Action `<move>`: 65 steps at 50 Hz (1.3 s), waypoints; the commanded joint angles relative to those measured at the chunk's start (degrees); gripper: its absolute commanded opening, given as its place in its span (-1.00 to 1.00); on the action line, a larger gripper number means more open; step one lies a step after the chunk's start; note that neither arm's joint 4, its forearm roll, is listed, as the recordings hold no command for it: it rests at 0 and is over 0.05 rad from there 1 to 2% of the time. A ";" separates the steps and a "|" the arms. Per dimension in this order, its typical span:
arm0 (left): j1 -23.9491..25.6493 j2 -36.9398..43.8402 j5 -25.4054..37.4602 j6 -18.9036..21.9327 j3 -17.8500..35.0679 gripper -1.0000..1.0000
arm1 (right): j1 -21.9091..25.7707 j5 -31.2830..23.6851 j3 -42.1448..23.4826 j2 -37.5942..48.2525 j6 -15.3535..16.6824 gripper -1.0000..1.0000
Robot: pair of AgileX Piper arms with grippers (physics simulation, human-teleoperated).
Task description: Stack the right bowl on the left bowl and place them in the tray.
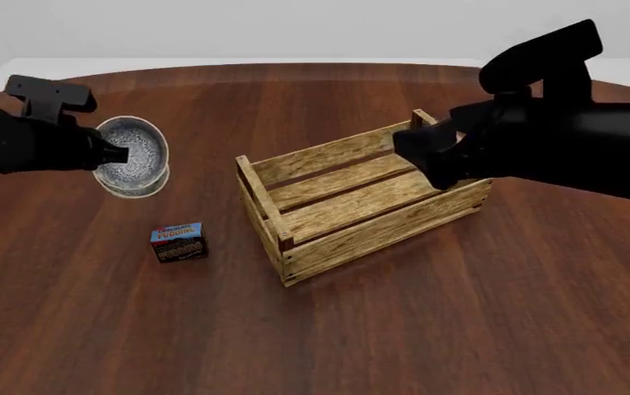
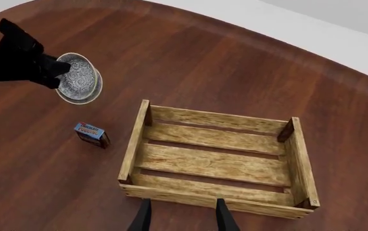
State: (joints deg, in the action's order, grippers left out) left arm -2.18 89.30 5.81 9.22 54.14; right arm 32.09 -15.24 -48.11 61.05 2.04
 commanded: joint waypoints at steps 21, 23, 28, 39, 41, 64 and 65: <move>7.22 -7.92 6.45 -1.23 5.71 -1.00 | -1.33 -5.92 -0.01 -5.67 1.22 1.00; 8.49 -7.97 6.81 -1.48 6.00 -1.00 | -1.30 -6.17 -0.05 -6.01 1.12 1.00; 9.45 -7.33 7.64 -1.54 7.66 -1.00 | -1.48 -6.91 -0.15 -6.44 1.12 1.00; 13.07 -5.46 9.04 -2.50 11.48 -1.00 | -2.34 -7.58 -0.04 -6.38 1.63 1.00; 13.25 -5.09 9.31 -2.42 12.15 -1.00 | -2.39 -7.82 -0.04 -6.56 1.52 1.00; 20.06 -0.44 12.00 -3.08 20.35 -1.00 | -3.09 -9.89 -0.54 -9.62 -0.30 1.00; 20.06 -0.43 12.01 -3.08 20.37 -1.00 | -3.09 -9.89 -0.54 -9.62 -0.30 1.00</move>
State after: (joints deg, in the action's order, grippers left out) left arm 14.97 87.75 17.52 7.91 71.34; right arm 29.15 -24.48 -48.46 52.32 2.37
